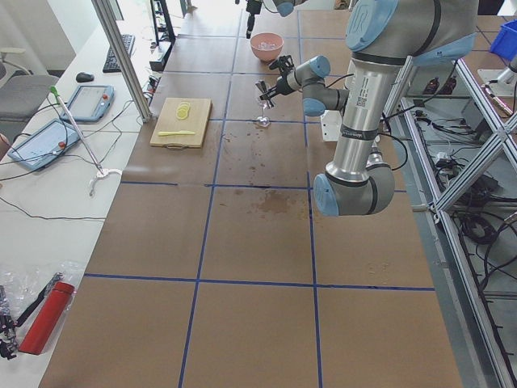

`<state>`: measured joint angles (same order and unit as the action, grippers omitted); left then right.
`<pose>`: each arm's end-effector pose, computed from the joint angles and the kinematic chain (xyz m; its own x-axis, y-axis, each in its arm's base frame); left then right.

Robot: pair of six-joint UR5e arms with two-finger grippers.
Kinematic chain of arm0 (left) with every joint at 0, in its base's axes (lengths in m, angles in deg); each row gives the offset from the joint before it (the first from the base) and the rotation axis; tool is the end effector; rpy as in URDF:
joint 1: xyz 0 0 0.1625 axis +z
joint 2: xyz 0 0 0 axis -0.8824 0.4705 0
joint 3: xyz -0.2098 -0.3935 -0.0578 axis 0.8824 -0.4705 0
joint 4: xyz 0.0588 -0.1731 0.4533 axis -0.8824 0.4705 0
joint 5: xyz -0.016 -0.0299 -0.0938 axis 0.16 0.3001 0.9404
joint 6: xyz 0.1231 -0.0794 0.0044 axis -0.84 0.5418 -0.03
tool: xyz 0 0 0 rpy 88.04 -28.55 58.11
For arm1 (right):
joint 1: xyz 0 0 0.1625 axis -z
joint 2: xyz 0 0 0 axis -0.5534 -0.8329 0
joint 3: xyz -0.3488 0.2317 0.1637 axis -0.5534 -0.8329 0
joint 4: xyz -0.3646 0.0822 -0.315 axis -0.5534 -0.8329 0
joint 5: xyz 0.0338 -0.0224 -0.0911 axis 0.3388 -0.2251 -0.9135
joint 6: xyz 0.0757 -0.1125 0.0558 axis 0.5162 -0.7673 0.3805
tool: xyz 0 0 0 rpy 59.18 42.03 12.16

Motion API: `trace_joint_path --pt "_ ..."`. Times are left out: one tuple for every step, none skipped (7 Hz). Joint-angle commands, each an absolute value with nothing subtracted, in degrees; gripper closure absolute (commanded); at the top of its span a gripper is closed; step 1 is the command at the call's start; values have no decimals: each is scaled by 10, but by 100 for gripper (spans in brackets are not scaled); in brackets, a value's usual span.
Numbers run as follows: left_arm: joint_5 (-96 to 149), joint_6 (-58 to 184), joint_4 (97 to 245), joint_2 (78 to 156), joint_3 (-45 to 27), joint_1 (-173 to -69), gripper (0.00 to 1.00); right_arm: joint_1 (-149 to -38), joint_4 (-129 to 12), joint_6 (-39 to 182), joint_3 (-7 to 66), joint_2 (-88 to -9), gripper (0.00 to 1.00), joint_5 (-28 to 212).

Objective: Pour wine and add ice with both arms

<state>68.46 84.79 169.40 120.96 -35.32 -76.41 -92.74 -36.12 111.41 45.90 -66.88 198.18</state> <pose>0.5588 -0.3497 0.1460 0.6611 0.5725 -0.4851 0.1876 0.4999 0.8456 -0.2738 -0.5386 0.4216 0.4548 -0.0857 0.8865 -0.1744 0.9675 0.1830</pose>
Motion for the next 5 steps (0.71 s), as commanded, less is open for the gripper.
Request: trace_joint_path --pt "703 836 1623 1244 -355 -763 100 -927 -361 1114 459 -674 0 1982" --pt "711 817 1607 1244 -355 -763 100 -927 -361 1114 459 -674 0 1982" --pt "720 806 1589 1246 -359 -764 100 -927 -361 1114 458 -675 0 1982" --pt "736 790 1572 1254 -362 -766 100 -927 -361 1114 458 -678 0 1982" --pt "753 770 1534 1274 -362 -775 100 -927 -361 1114 459 -678 0 1982"
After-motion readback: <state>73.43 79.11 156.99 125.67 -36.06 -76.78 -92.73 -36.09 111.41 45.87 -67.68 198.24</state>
